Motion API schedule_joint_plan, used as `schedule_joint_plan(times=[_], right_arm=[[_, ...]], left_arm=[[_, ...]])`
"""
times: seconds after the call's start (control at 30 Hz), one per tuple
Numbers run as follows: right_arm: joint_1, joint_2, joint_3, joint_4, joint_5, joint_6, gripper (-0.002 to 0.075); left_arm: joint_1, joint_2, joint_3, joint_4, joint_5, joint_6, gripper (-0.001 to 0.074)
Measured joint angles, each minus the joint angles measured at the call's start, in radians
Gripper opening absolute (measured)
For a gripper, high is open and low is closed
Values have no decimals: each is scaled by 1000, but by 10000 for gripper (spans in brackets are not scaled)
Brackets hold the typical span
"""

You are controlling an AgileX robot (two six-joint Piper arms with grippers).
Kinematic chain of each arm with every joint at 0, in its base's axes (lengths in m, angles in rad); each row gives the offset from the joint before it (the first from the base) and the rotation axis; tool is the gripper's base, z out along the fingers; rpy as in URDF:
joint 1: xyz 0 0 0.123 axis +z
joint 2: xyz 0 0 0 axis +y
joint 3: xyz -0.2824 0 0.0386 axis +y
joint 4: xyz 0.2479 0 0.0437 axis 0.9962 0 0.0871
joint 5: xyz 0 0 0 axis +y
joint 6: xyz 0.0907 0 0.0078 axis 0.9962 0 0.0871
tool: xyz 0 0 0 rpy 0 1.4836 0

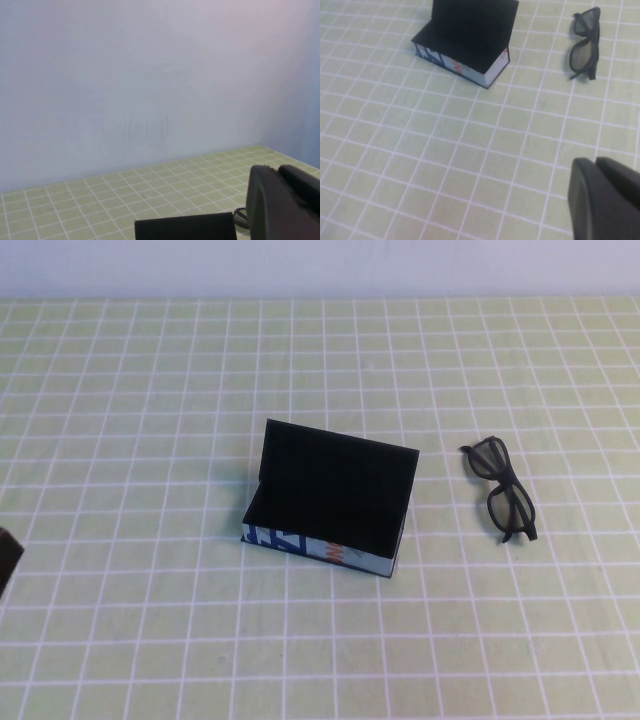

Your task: Take glasses out of glasses case

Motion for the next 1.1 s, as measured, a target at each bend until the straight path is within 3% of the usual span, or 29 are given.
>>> schedule_joint_plan(times=[0.23,0.4,0.57,0.8,1.1], right_arm=[[0,-246,40,4,-58,23,-16],[4,-294,85,24,-98,27,-16],[6,-294,182,80,-280,-20,-16],[6,-294,364,146,-556,-51,-16],[6,-294,440,155,-646,-93,-16]], left_arm=[[0,-162,144,4,-45,29,-4],[0,-202,285,4,-178,49,-4],[0,-202,404,-1,-325,63,-4],[0,-202,422,-18,-413,70,-4],[0,-202,422,-23,-419,73,-4]])
